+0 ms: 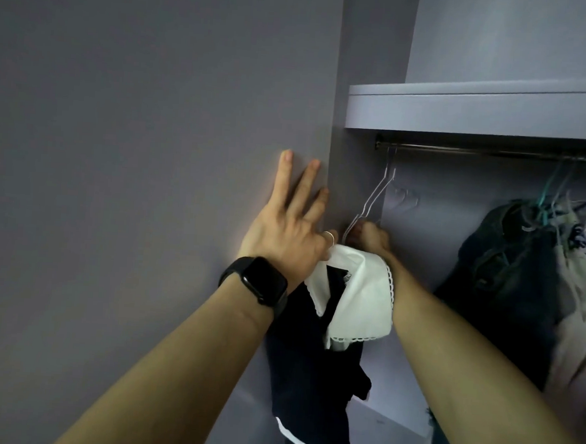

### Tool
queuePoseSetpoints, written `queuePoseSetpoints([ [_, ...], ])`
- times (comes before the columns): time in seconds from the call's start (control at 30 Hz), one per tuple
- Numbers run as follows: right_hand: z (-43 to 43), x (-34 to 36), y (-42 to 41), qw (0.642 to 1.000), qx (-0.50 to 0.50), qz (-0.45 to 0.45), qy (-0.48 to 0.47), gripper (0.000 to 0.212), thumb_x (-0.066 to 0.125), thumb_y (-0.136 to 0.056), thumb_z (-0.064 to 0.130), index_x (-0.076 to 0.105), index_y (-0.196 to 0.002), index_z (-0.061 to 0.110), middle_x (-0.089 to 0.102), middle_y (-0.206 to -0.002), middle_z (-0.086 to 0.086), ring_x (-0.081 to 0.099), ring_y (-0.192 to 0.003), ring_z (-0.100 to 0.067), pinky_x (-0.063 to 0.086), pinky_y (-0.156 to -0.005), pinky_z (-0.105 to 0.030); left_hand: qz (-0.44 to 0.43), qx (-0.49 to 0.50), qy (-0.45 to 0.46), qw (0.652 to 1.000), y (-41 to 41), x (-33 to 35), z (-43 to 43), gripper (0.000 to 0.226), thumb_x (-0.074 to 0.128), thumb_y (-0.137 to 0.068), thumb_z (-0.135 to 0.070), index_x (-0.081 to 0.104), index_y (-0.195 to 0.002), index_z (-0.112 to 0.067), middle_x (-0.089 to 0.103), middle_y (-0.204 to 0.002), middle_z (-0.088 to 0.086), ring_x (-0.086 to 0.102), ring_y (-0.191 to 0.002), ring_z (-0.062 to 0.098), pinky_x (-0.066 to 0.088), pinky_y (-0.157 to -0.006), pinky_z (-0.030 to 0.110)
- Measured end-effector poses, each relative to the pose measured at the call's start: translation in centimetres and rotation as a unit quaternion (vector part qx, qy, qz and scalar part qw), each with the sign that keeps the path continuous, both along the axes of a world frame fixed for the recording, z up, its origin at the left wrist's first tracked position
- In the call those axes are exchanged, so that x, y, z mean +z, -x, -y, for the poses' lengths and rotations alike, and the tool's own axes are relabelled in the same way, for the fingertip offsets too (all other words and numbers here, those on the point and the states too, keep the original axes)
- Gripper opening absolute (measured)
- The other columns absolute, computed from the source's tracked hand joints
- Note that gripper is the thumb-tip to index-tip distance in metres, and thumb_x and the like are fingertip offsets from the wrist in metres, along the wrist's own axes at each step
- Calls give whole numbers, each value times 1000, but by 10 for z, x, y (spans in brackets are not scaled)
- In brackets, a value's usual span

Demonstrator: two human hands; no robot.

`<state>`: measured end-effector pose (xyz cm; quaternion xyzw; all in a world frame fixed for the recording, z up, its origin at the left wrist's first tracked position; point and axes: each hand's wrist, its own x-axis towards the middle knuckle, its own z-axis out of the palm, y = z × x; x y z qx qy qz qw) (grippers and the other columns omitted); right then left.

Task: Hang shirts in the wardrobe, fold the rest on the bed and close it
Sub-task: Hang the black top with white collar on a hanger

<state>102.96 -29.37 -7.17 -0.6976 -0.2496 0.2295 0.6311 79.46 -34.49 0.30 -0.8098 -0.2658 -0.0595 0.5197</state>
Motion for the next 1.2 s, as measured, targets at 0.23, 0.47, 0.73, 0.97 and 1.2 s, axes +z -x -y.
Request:
queuePoseSetpoints([
  [0.23, 10, 20, 3, 975, -46, 199, 91, 28, 54, -98, 28, 74, -107, 11, 69, -122, -15, 62, -114, -34, 48, -93, -31, 3, -8, -9, 1000, 1, -2, -4, 55, 11, -100, -59, 30, -150, -46, 7, -166, 10, -20, -144, 54, -35, -86, 78],
  [0.47, 40, 54, 10, 935, -181, 264, 154, 54, 30, -100, 38, 64, -125, 5, 62, -130, -24, 59, -116, -41, 46, -96, -41, -7, 2, 14, 1000, 0, -1, -1, 53, 13, -102, -59, 27, -151, -45, 1, -166, 14, -23, -141, 58, -34, -86, 79],
  [0.73, 116, 85, 22, 899, -182, 323, 232, 45, 27, -102, 35, 61, -120, 10, 66, -115, -20, 61, -95, -36, 48, -76, -37, -27, 18, 128, 991, 3, 8, 4, 50, 17, -104, -54, 30, -151, -42, 16, -166, 5, -26, -143, 51, -39, -82, 75],
  [0.97, 264, 68, 58, 972, -96, 136, 164, 33, 42, -104, 36, 58, -86, 13, 62, -86, -9, 53, -75, -26, 43, -71, -37, 104, -63, 448, 886, 15, 18, 26, 45, 30, -103, -57, 51, -132, -30, 68, -123, -6, 52, -129, 16, -17, -119, 49],
  [1.2, 408, 73, 126, 998, -28, 33, 48, 45, 49, -105, 28, 45, -60, 22, 40, -50, 1, 36, -44, -11, 31, -43, -21, 136, -120, 616, 767, 30, 6, 101, 46, 45, -97, -61, 55, -125, -26, 60, -123, 1, 52, -118, 23, 46, -95, 39],
])
